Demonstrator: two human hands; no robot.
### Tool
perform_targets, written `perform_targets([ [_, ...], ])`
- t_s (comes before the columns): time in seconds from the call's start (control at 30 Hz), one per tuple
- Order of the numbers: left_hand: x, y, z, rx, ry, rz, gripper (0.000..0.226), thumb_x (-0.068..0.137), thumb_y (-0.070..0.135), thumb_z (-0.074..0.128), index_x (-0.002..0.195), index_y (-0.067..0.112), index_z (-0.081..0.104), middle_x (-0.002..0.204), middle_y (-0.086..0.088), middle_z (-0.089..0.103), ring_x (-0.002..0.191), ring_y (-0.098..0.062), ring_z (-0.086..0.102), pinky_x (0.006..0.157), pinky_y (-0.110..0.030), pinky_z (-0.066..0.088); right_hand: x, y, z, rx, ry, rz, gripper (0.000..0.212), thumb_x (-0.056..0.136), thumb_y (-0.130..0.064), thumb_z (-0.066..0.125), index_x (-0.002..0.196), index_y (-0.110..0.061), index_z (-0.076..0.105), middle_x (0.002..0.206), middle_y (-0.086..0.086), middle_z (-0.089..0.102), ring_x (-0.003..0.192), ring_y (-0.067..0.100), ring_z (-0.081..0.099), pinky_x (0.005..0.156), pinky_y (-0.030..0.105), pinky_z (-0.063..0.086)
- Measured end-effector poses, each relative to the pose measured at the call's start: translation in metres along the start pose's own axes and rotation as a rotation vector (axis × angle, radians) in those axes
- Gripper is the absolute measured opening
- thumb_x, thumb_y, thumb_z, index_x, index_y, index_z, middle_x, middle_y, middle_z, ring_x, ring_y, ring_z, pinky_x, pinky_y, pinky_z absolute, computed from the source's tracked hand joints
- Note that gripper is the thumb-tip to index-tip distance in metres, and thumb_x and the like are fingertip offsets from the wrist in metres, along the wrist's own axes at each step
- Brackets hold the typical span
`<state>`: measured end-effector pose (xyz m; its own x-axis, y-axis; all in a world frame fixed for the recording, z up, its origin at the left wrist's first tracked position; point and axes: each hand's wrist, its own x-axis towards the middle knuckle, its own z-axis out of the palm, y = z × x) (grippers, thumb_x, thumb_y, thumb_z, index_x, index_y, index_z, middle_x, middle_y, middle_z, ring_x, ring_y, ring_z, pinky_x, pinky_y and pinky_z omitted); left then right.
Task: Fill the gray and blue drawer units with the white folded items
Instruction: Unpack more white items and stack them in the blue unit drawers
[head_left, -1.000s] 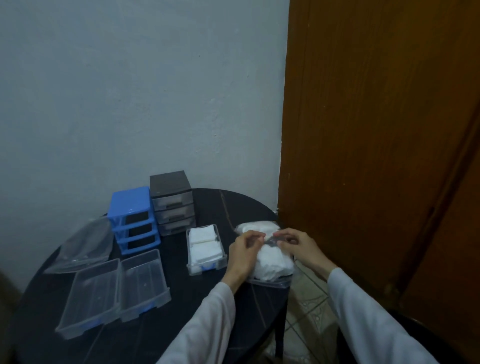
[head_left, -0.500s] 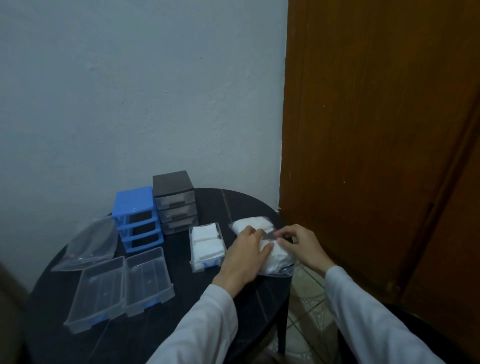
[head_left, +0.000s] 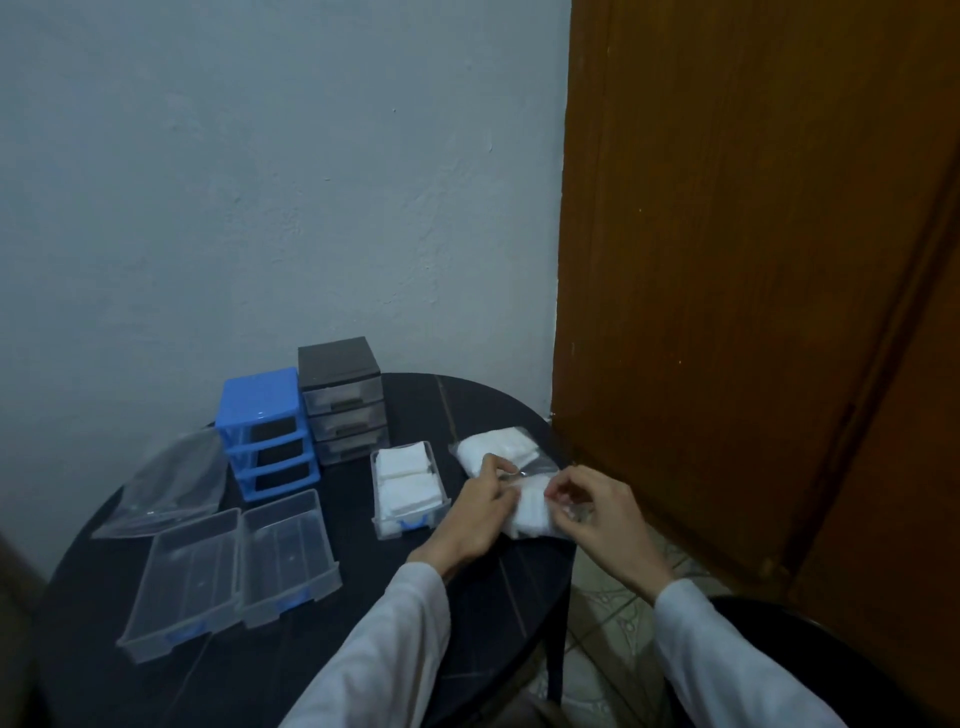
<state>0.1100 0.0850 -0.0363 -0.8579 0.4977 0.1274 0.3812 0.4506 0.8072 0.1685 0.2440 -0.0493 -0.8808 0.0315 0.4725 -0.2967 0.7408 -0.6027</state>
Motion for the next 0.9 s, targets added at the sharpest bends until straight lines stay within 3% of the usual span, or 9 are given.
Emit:
perform_targets([
  [0.2,-0.001,-0.012,0.007,-0.328,0.066,-0.026,0.022,0.094,0.004,0.046,0.097,0.024,0.035,0.068,0.000,0.053,0.063,-0.013,0.049,0.059,-0.023,0.040,0.011,0.001,0.008,-0.052,0.041,0.031,0.018,0.074,-0.021,0.076,0.088,-0.014,0.066,0.091,-0.005,0.055,0.085,0.007,0.053,0.070,0.004,0.036],
  [0.33,-0.004,-0.017,0.017,-0.265,0.203,0.059,0.014,0.095,0.005,0.046,0.096,0.015,0.037,0.060,0.005,0.054,0.054,-0.002,0.047,0.054,-0.015,0.038,0.015,0.000,0.015,-0.084,0.048,0.070,0.023,0.071,-0.024,0.079,0.085,-0.015,0.063,0.091,-0.003,0.052,0.084,0.009,0.051,0.069,0.004,0.034],
  [0.43,-0.002,-0.023,0.026,-0.201,0.246,0.140,0.011,0.096,0.013,0.047,0.092,0.020,0.040,0.065,-0.002,0.057,0.057,-0.004,0.049,0.056,-0.022,0.040,0.017,0.002,0.019,-0.119,0.056,0.092,0.024,0.072,-0.021,0.078,0.085,-0.019,0.058,0.094,-0.004,0.049,0.088,0.010,0.051,0.069,0.005,0.034],
  [0.57,0.001,-0.027,0.032,-0.140,0.298,0.185,0.012,0.095,0.018,0.050,0.085,0.023,0.052,0.073,0.003,0.061,0.065,-0.005,0.056,0.064,-0.031,0.046,0.018,0.005,0.025,-0.179,0.099,0.136,0.029,0.075,-0.026,0.076,0.095,-0.008,0.067,0.101,0.002,0.052,0.092,0.014,0.054,0.078,0.018,0.043],
  [0.63,0.002,-0.030,0.033,-0.150,0.315,0.192,0.011,0.094,0.018,0.053,0.090,0.024,0.060,0.083,0.007,0.067,0.077,-0.004,0.063,0.071,-0.030,0.052,0.020,0.007,0.027,-0.199,0.106,0.165,0.034,0.076,-0.027,0.075,0.098,-0.002,0.068,0.103,0.006,0.054,0.092,0.016,0.056,0.080,0.022,0.046],
  [0.73,0.003,-0.032,0.034,-0.143,0.321,0.192,0.015,0.093,0.022,0.055,0.104,0.023,0.066,0.100,0.009,0.069,0.094,0.001,0.063,0.085,-0.024,0.052,0.021,0.009,0.027,-0.194,0.106,0.150,0.024,0.080,-0.019,0.071,0.096,-0.001,0.068,0.099,0.007,0.053,0.087,0.016,0.054,0.074,0.018,0.039],
  [0.9,0.004,-0.032,0.036,-0.048,0.323,0.177,0.027,0.094,0.025,0.052,0.119,0.022,0.062,0.112,0.002,0.068,0.100,-0.005,0.063,0.090,-0.030,0.052,0.015,0.011,0.024,-0.069,0.074,0.089,0.007,0.084,-0.013,0.065,0.091,-0.011,0.063,0.090,-0.002,0.047,0.075,0.004,0.045,0.066,0.006,0.034],
])
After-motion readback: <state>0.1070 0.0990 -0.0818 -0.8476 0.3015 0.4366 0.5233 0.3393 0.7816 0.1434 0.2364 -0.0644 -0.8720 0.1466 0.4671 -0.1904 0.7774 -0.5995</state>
